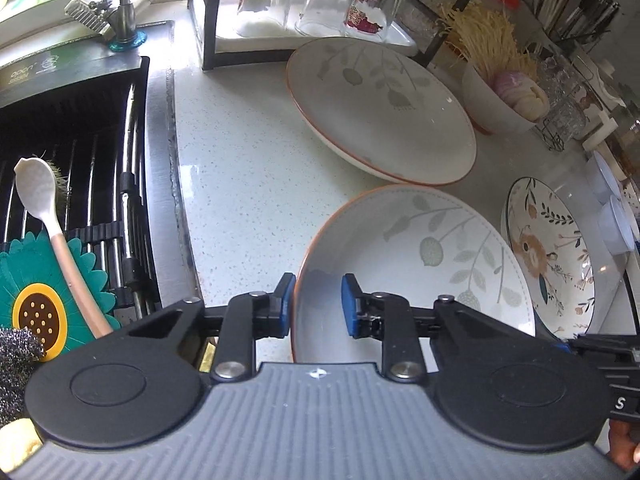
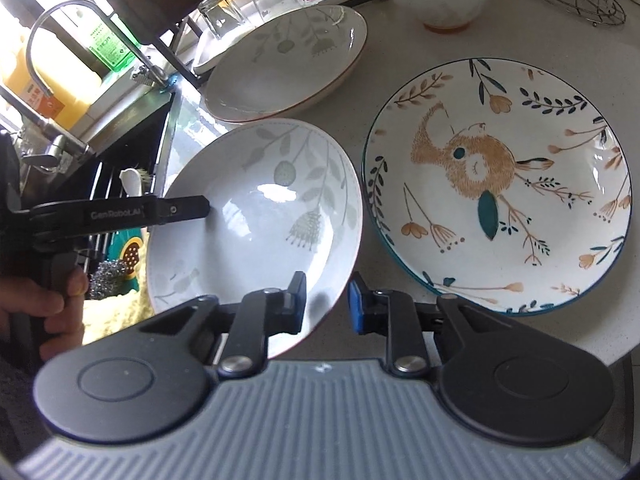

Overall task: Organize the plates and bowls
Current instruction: 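Close the left gripper on the rim of the white leaf-pattern bowl, then lift the bowl with the left gripper and carry it over the floral plate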

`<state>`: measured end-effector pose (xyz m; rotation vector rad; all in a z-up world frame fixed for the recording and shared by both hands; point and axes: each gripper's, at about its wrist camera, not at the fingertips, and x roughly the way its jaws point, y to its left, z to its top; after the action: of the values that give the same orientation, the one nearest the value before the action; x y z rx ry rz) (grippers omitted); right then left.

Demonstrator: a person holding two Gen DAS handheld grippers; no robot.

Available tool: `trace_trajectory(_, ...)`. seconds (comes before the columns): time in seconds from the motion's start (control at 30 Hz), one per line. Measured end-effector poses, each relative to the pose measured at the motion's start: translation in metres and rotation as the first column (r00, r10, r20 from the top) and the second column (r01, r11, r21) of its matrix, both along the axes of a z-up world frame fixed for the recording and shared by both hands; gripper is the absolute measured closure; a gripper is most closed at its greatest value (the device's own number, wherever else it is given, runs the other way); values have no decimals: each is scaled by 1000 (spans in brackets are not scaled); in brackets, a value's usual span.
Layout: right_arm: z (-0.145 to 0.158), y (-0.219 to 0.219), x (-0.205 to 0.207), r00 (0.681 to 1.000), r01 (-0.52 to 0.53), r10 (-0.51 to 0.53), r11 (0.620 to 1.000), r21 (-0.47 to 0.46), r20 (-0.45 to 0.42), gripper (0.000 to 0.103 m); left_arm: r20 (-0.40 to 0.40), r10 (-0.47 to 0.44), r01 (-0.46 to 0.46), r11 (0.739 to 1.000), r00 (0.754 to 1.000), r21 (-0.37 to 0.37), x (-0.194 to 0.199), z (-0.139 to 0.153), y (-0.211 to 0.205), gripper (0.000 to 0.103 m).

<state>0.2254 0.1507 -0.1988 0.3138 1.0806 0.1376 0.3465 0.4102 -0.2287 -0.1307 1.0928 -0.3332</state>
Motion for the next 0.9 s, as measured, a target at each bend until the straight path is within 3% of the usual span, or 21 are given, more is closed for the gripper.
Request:
trace_trajectory(0.13, -2, -3, 3, 999, -13, 13, 1000, 8, 34, 77, -4, -18, 18, 1000, 1000, 1, 0, -1, 2, 74)
trace_trajectory(0.37, 2, -5, 9, 998, -63, 63, 998, -3, 18, 77, -5, 7, -7, 1000, 1000, 18, -8, 4, 0, 76)
trace_trajectory(0.7, 23, -19, 4, 990, -130, 129, 991, 15, 56, 77, -3, 61, -61, 995, 998, -72, -18, 31, 4, 80)
trace_trajectory(0.9, 32, -35, 0, 989, -129, 126, 991, 30, 81, 77, 7, 47, -46, 997, 999, -60, -21, 43, -11, 82)
